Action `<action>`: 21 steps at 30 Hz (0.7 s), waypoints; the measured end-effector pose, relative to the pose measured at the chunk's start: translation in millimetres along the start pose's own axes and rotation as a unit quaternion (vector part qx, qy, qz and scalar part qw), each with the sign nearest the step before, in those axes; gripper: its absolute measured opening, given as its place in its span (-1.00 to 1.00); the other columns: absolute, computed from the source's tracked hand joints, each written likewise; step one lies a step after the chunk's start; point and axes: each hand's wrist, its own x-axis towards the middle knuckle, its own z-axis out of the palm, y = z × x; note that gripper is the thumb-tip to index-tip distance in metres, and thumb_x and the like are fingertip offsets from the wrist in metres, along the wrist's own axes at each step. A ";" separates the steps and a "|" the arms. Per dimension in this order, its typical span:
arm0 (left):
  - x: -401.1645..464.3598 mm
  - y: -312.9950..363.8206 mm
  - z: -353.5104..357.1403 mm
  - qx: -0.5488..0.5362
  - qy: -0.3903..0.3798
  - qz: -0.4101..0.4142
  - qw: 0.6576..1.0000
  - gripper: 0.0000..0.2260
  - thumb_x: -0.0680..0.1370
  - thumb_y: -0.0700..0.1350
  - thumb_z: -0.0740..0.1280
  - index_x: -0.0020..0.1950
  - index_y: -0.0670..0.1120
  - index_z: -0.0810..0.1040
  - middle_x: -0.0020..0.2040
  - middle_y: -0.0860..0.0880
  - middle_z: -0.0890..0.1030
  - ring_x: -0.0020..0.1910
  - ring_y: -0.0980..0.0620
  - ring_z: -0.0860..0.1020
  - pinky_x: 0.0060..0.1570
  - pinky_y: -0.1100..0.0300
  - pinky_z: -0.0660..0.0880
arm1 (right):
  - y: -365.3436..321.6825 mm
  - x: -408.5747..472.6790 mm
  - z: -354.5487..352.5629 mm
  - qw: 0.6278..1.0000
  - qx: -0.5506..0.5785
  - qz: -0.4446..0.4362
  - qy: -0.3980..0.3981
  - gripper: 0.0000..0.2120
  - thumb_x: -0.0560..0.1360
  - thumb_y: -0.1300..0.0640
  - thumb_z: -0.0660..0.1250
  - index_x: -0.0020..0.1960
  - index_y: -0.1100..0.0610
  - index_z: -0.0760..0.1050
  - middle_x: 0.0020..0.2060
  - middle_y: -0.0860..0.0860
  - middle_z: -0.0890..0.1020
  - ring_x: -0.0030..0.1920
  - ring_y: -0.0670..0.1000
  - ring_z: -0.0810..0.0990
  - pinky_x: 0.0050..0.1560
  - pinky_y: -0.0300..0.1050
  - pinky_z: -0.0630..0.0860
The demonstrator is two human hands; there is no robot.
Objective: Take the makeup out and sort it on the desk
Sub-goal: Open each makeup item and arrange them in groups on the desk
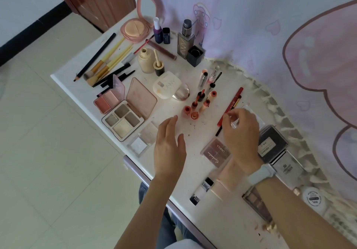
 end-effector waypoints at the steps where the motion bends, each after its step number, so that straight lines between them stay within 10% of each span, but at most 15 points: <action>1: -5.6 0.3 0.2 0.022 -0.006 0.014 1.000 -0.62 0.45 -0.38 0.34 0.26 -0.25 0.46 0.16 -0.19 0.53 0.08 -0.11 0.55 0.04 0.15 0.50 | 1.6 7.7 -1.5 1.000 -0.023 -0.004 0.007 -0.91 0.52 0.08 0.24 -0.03 0.09 0.45 -0.15 -0.04 0.53 -0.10 -0.06 0.39 0.03 -0.13 0.32; 7: -22.3 -1.0 4.9 0.163 -0.061 0.087 0.981 -0.63 0.32 -0.31 0.50 0.11 -0.22 0.59 0.11 -0.19 0.60 0.15 -0.20 0.54 0.10 -0.10 0.47 | 2.0 33.5 5.8 0.977 -0.204 -0.041 -0.048 -0.68 0.52 -0.02 0.21 0.17 0.16 0.43 0.05 0.09 0.58 0.06 0.13 0.44 0.05 0.03 0.28; 21: -25.7 -8.4 6.3 0.210 -0.081 0.101 0.969 -0.62 0.33 -0.17 0.52 0.12 -0.16 0.59 0.18 -0.17 0.57 0.19 -0.19 0.51 0.13 -0.10 0.45 | -9.8 46.6 10.4 0.952 -0.297 -0.046 -0.063 -0.90 0.47 0.18 0.16 -0.10 0.19 0.42 -0.46 0.03 0.37 -0.35 0.09 0.34 -0.15 -0.07 0.11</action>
